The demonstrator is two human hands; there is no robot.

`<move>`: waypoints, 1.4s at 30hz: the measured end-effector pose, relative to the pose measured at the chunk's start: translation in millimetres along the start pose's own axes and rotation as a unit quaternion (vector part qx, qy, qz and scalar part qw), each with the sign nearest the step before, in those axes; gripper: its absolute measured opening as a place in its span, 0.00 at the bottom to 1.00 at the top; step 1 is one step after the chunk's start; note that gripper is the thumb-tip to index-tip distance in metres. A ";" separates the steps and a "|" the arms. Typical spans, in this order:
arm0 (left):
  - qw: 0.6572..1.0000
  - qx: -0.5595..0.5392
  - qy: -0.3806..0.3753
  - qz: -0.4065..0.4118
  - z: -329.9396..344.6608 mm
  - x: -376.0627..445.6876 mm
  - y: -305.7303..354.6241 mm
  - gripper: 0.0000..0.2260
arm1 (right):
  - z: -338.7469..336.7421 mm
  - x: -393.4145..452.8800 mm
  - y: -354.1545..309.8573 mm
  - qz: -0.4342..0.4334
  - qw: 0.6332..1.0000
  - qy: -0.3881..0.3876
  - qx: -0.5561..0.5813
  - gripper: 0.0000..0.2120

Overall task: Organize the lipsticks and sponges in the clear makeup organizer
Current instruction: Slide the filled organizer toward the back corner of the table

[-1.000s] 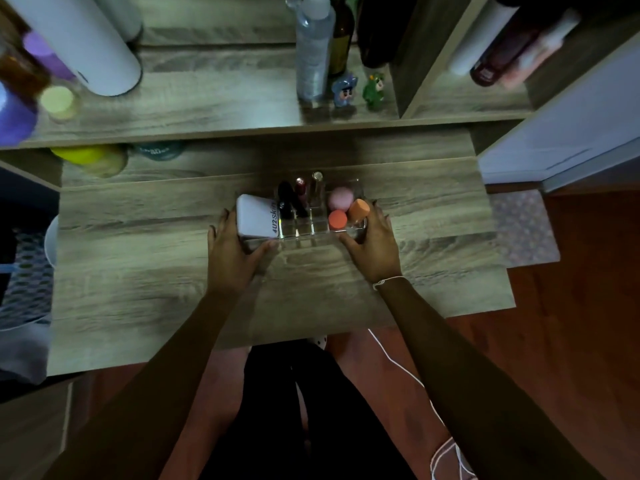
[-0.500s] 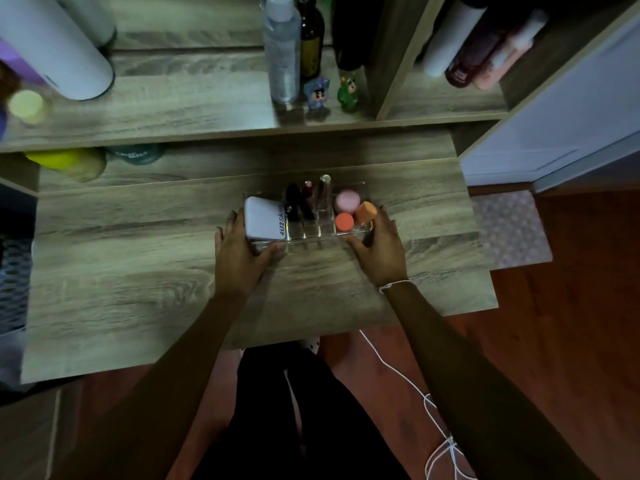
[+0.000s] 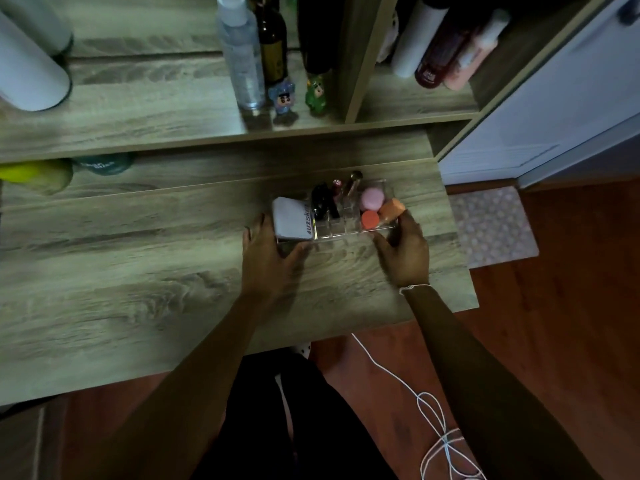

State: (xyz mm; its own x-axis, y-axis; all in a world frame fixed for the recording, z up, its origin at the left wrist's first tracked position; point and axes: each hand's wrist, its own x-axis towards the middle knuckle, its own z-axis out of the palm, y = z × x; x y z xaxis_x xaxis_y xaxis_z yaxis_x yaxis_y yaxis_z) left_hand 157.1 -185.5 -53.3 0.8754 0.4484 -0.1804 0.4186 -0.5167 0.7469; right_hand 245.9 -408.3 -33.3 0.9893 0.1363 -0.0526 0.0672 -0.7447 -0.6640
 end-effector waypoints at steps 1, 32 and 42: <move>1.000 0.000 -0.004 -0.001 2.8 1.0 1.6 0.40 | -2.5 1.2 1.9 0.004 1.000 0.002 0.003 0.28; 0.999 0.025 -0.012 0.038 41.6 31.3 35.4 0.31 | -18.6 36.1 32.9 0.047 0.999 0.012 0.014 0.28; 0.999 0.040 -0.009 0.027 36.2 24.7 44.7 0.32 | -13.2 33.3 33.4 0.061 0.997 0.043 0.022 0.29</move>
State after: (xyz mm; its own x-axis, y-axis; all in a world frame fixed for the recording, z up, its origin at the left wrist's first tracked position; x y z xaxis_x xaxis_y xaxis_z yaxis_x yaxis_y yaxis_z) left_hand 206.1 -223.9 -47.5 0.9008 0.4063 -0.1534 0.3886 -0.5964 0.7023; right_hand 282.8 -437.3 -47.4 0.9974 -0.0116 -0.0715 -0.0578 -0.7228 -0.6886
